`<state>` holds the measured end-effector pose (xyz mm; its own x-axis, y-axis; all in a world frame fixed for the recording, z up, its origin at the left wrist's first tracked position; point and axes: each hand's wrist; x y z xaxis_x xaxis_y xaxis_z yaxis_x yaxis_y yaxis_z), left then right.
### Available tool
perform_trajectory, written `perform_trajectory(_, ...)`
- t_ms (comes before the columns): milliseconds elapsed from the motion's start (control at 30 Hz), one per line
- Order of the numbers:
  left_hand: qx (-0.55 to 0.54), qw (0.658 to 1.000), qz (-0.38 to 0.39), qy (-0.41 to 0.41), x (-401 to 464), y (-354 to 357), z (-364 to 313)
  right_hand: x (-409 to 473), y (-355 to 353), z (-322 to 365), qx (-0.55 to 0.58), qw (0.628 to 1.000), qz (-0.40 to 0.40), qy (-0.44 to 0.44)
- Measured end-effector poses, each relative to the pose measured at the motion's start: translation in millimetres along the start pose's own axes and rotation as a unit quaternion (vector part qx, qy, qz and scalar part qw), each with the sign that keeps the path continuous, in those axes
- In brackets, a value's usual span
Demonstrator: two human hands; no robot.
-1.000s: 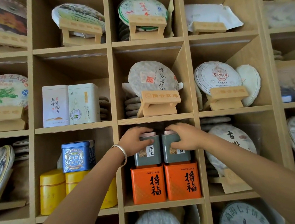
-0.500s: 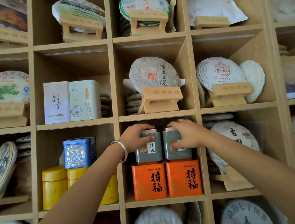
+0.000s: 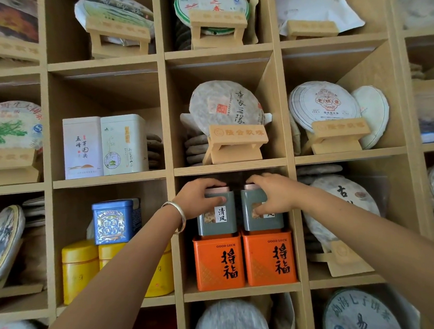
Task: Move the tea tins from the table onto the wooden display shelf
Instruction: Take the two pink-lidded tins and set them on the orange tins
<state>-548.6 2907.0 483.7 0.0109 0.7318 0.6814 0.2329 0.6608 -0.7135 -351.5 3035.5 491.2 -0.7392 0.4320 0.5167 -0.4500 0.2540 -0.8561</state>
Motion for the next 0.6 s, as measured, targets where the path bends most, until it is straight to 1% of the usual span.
perform_trajectory(233,-0.011,1.000,0.011,-0.008,-1.1,-0.2,-0.6,-1.2,-1.4,-1.2,0.002,1.000,0.002,0.000)
perform_trajectory(600,-0.003,1.000,0.002,-0.010,-0.2,1.8,0.0,-3.3,-1.2,-0.9,0.005,1.000,0.001,0.003)
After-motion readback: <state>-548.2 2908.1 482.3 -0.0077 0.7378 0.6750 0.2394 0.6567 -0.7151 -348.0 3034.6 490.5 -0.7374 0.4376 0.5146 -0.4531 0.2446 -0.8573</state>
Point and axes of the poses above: each hand's wrist, its own x-axis towards the middle knuckle, its own y-axis out of the palm, z = x × y, and after that the axes turned 3 degrees about y, right-handed
